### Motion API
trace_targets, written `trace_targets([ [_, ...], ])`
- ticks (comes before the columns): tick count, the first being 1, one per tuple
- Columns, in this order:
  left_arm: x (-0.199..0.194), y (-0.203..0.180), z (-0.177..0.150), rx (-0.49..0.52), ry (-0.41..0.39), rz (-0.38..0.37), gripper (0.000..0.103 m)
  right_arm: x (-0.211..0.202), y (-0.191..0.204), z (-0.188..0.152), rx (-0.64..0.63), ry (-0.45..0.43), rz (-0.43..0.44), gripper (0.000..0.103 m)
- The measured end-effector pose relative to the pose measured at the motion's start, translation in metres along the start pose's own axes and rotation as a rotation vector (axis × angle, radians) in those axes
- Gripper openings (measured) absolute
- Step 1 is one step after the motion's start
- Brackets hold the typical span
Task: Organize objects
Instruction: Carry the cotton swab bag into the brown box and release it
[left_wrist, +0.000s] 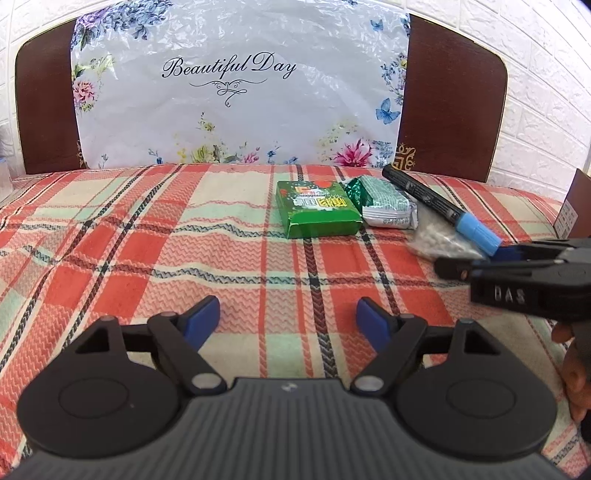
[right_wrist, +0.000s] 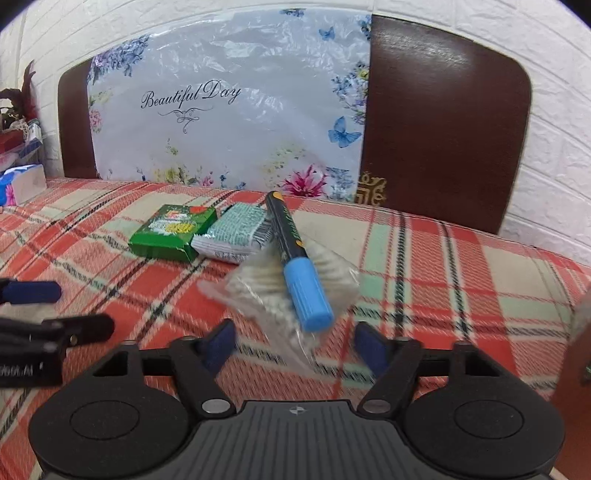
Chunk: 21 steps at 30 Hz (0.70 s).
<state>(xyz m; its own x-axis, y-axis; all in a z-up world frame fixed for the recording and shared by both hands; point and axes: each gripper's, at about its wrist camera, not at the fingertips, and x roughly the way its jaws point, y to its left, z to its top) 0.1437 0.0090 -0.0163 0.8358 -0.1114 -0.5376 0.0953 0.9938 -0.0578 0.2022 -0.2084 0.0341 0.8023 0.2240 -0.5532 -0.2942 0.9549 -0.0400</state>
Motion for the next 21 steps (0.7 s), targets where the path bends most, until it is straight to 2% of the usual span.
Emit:
trace_targets([
  [1, 0.0, 0.0, -0.001, -0.001, 0.0, 0.0, 0.082, 0.001, 0.0, 0.002, 0.006, -0.001, 0.014, 0.028],
  [2, 0.0, 0.0, -0.001, 0.0, -0.001, -0.001, 0.082, 0.001, 0.001, 0.002, 0.003, -0.001, 0.014, 0.019],
  [7, -0.001, -0.001, -0.001, 0.0, -0.001, 0.0, 0.083, -0.016, 0.005, -0.009, 0.03, 0.006, 0.021, 0.009],
  [10, -0.001, -0.002, -0.001, 0.001, -0.001, 0.001, 0.083, -0.046, 0.003, -0.026, 0.103, 0.02, 0.07, 0.009],
  [12, -0.001, -0.003, -0.001, 0.005, 0.001, 0.005, 0.083, -0.072, 0.005, -0.045, 0.104, 0.021, 0.077, 0.009],
  [17, -0.005, -0.008, 0.005, 0.011, 0.057, 0.002, 0.083, -0.139, 0.018, -0.091, 0.023, 0.021, 0.01, 0.01],
  [18, -0.009, -0.011, 0.008, -0.014, 0.076, -0.03, 0.082, -0.148, 0.018, -0.097, 0.005, 0.023, -0.002, 0.012],
  [19, -0.016, -0.014, 0.011, -0.048, 0.091, -0.093, 0.08, -0.156, 0.017, -0.102, -0.011, 0.023, -0.013, 0.018],
  [20, -0.022, -0.019, 0.013, -0.077, 0.108, -0.168, 0.079, -0.163, 0.015, -0.106, -0.017, 0.024, -0.017, 0.031],
  [21, -0.028, -0.028, 0.014, -0.085, 0.125, -0.237, 0.079, -0.166, 0.014, -0.107, -0.014, 0.025, -0.022, 0.038],
])
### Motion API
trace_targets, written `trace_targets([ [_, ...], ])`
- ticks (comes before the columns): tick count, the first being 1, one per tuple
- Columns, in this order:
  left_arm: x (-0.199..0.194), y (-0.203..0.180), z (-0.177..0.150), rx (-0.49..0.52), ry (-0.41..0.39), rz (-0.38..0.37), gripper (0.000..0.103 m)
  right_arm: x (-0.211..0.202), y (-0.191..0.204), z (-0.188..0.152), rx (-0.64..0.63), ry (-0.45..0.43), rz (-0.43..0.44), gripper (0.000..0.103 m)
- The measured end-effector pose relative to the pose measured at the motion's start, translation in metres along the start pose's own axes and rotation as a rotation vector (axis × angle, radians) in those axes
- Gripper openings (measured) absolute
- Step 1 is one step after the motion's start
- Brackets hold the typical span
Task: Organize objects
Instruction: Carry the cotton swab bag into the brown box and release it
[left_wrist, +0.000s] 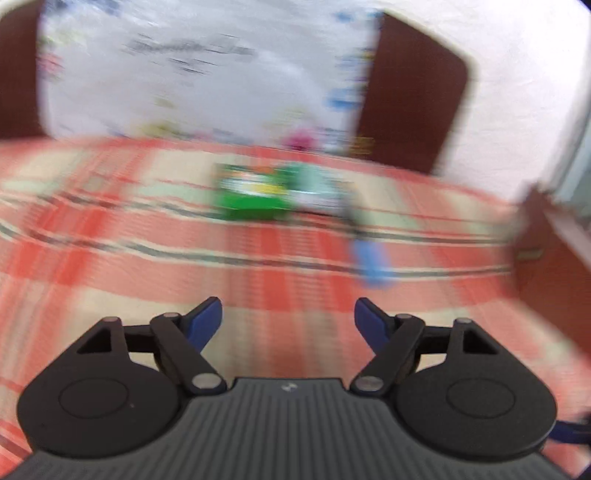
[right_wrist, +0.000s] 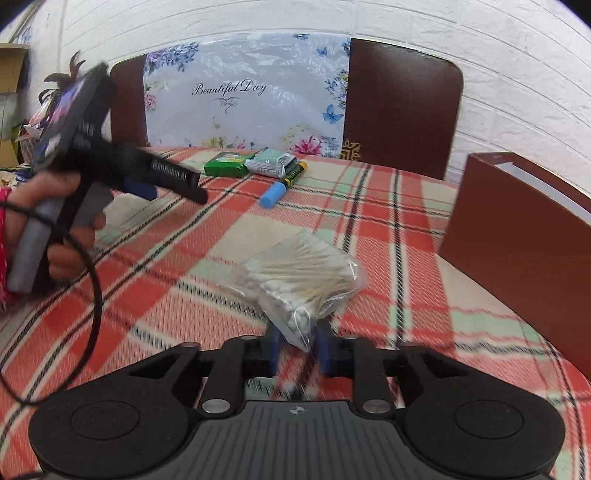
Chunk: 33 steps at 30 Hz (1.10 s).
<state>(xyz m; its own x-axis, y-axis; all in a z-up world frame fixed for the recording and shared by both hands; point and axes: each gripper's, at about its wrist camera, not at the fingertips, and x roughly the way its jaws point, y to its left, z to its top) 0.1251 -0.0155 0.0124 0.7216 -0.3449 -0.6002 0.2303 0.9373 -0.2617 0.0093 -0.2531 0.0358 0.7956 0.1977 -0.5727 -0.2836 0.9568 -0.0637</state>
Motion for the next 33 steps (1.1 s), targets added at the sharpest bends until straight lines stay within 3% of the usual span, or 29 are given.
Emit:
trace_targets([
  [1, -0.003, -0.013, -0.001, 0.021, 0.019, -0.052, 0.079, -0.002, -0.003, -0.001, 0.01, -0.002, -0.002, 0.047],
  [4, -0.002, -0.053, -0.006, 0.127, 0.083, -0.137, 0.079, 0.001, -0.011, 0.001, 0.041, 0.007, 0.021, 0.052],
  [6, 0.008, -0.07, -0.011, 0.146, 0.169, -0.205, 0.079, 0.006, -0.011, 0.005, 0.042, 0.004, 0.035, 0.057],
  [8, 0.023, -0.083, -0.019, 0.163, 0.264, -0.22, 0.08, 0.013, -0.01, 0.007, 0.035, 0.002, 0.041, 0.064],
  [9, 0.024, -0.089, -0.023, 0.19, 0.253, -0.2, 0.08, 0.018, -0.01, 0.008, 0.038, 0.006, 0.04, 0.064],
  [10, 0.023, -0.094, -0.025, 0.207, 0.249, -0.199, 0.068, 0.021, -0.012, 0.008, 0.045, 0.004, 0.047, 0.062],
  [12, 0.02, -0.1, -0.021, 0.172, 0.288, -0.255, 0.041, 0.027, -0.015, 0.012, 0.061, -0.001, 0.059, 0.038],
  [15, 0.001, -0.121, -0.004, 0.218, 0.235, -0.251, 0.04, 0.021, -0.02, 0.018, 0.083, -0.028, 0.061, 0.029],
  [20, -0.034, -0.178, 0.036, 0.328, 0.074, -0.336, 0.04, -0.02, -0.038, 0.039, 0.06, -0.257, -0.061, 0.029],
  [24, -0.023, -0.227, 0.054, 0.4, 0.034, -0.374, 0.041, -0.039, -0.071, 0.052, 0.079, -0.378, -0.181, 0.03],
  [27, 0.004, -0.256, 0.058, 0.423, 0.028, -0.357, 0.047, -0.039, -0.103, 0.057, 0.126, -0.383, -0.232, 0.03],
  [30, 0.03, -0.276, 0.061, 0.432, 0.007, -0.254, 0.075, -0.025, -0.133, 0.062, 0.164, -0.364, -0.263, 0.032],
  [32, 0.042, -0.282, 0.06, 0.428, 0.005, -0.163, 0.076, -0.006, -0.15, 0.066, 0.183, -0.326, -0.327, 0.053],
  [33, 0.047, -0.281, 0.059, 0.416, 0.016, -0.148, 0.076, 0.004, -0.158, 0.067, 0.191, -0.297, -0.365, 0.055],
])
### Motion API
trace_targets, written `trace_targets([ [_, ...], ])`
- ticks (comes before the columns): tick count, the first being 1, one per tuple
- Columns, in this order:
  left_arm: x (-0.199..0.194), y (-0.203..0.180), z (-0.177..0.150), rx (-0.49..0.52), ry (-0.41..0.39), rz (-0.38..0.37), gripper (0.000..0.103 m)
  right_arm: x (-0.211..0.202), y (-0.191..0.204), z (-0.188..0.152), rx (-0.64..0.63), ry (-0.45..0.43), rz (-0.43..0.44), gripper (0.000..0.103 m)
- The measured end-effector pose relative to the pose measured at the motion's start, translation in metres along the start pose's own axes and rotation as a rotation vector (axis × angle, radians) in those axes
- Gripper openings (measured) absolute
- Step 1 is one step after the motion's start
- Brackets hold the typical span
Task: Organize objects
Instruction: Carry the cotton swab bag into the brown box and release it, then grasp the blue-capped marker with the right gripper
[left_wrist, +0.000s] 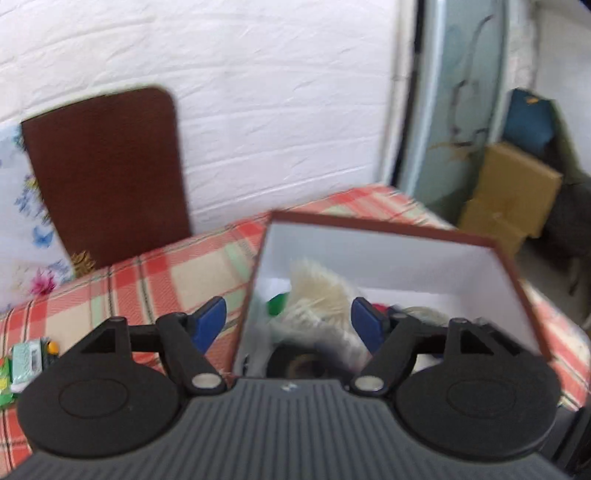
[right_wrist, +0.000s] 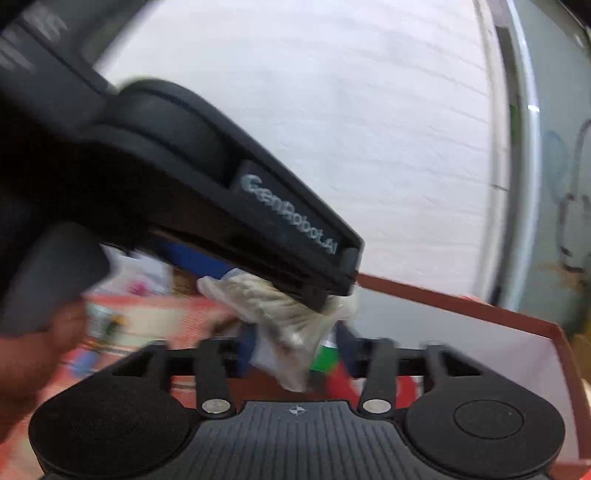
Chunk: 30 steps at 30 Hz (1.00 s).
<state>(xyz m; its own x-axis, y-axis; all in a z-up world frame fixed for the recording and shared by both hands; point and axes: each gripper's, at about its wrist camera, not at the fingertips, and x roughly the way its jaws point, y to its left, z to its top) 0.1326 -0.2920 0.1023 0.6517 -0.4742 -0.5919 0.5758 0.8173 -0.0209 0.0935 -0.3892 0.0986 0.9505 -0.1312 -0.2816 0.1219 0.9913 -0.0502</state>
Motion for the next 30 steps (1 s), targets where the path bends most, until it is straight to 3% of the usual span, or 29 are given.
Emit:
trace_targets([
  [5, -0.009, 0.006, -0.013, 0.017, -0.022, 0.047, 0.076, 0.006, -0.018, -0.013, 0.069, 0.002, -0.024, 0.059],
  [13, -0.037, 0.0, -0.032, 0.095, -0.057, 0.15, 0.076, -0.041, -0.019, -0.028, 0.143, -0.063, -0.049, 0.061],
  [17, -0.049, 0.008, -0.044, 0.094, -0.037, 0.185, 0.076, -0.067, -0.002, -0.035, 0.131, -0.091, -0.051, 0.063],
  [23, -0.067, 0.036, -0.066, 0.059, -0.004, 0.241, 0.076, -0.076, 0.038, -0.049, 0.129, 0.026, 0.067, 0.063],
  [30, -0.079, 0.094, -0.092, -0.034, 0.04, 0.313, 0.076, -0.066, 0.076, -0.06, 0.096, 0.143, 0.177, 0.063],
])
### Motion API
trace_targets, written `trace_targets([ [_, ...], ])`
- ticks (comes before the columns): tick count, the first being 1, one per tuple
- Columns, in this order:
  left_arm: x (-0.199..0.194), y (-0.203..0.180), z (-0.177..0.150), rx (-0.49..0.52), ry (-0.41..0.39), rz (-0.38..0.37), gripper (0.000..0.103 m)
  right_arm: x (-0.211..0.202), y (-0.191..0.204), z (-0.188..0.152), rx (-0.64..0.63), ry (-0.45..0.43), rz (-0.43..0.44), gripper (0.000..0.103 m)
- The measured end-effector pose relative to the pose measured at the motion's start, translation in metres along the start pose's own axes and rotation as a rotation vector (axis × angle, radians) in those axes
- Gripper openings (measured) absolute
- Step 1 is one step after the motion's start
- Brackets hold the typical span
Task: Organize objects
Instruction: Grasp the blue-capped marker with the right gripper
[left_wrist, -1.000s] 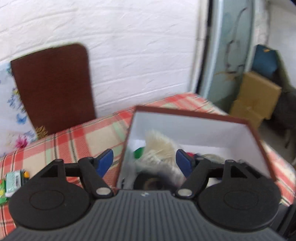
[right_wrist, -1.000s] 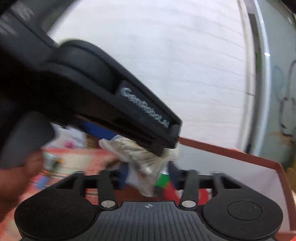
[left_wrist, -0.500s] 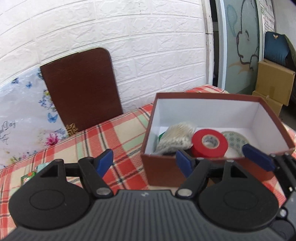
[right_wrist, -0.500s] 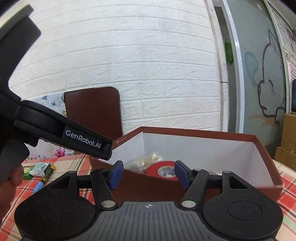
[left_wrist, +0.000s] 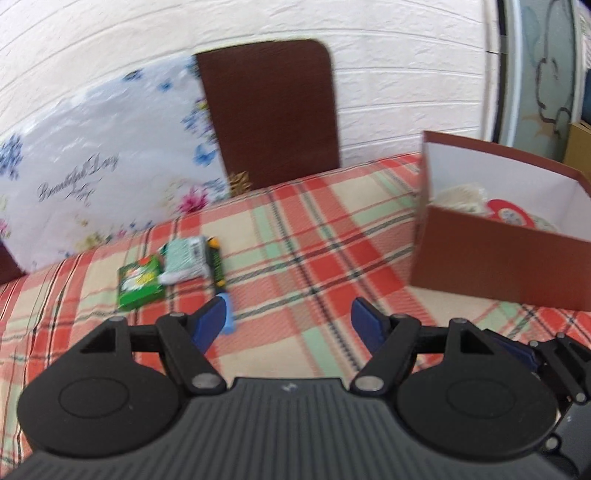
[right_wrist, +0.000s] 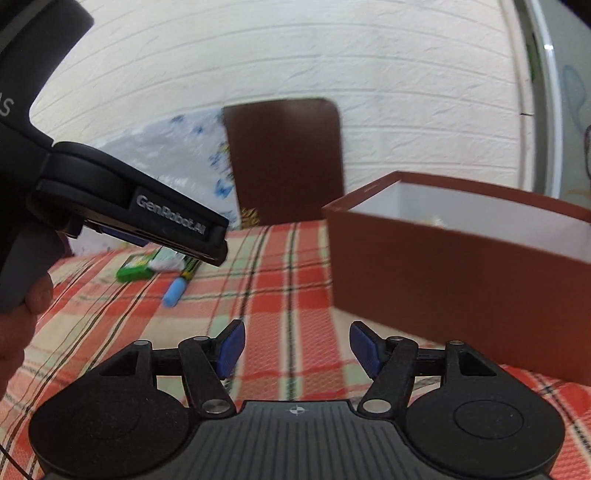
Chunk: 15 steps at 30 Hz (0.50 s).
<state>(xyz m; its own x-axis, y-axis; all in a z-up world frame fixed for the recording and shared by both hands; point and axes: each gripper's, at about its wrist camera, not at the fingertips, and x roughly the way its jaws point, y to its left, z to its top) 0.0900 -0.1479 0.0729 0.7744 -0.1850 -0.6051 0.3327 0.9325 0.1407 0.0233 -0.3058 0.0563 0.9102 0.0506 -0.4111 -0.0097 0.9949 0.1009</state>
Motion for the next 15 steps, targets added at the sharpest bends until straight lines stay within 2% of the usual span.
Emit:
trace_targets([
  [6, 0.025, 0.062, -0.035, -0.116, 0.062, 0.042, 0.077, 0.018, 0.021, -0.006, -0.055, 0.085, 0.011, 0.063],
  [10, 0.04, 0.109, -0.062, -0.21, 0.085, 0.124, 0.077, 0.042, 0.027, -0.003, -0.087, 0.133, 0.019, 0.063],
  [12, 0.048, 0.132, -0.079, -0.259, 0.074, 0.169, 0.079, 0.051, 0.033, -0.001, -0.107, 0.144, 0.039, 0.063],
  [13, 0.05, 0.143, -0.09, -0.287, 0.04, 0.181, 0.092, 0.06, 0.036, 0.002, -0.117, 0.151, 0.055, 0.063],
  [14, 0.05, 0.154, -0.102, -0.321, -0.01, 0.186, 0.094, 0.067, 0.042, 0.006, -0.124, 0.156, 0.074, 0.063],
  [15, 0.047, 0.164, -0.108, -0.385, -0.05, 0.153, 0.093, 0.076, 0.047, 0.011, -0.128, 0.154, 0.1, 0.063],
])
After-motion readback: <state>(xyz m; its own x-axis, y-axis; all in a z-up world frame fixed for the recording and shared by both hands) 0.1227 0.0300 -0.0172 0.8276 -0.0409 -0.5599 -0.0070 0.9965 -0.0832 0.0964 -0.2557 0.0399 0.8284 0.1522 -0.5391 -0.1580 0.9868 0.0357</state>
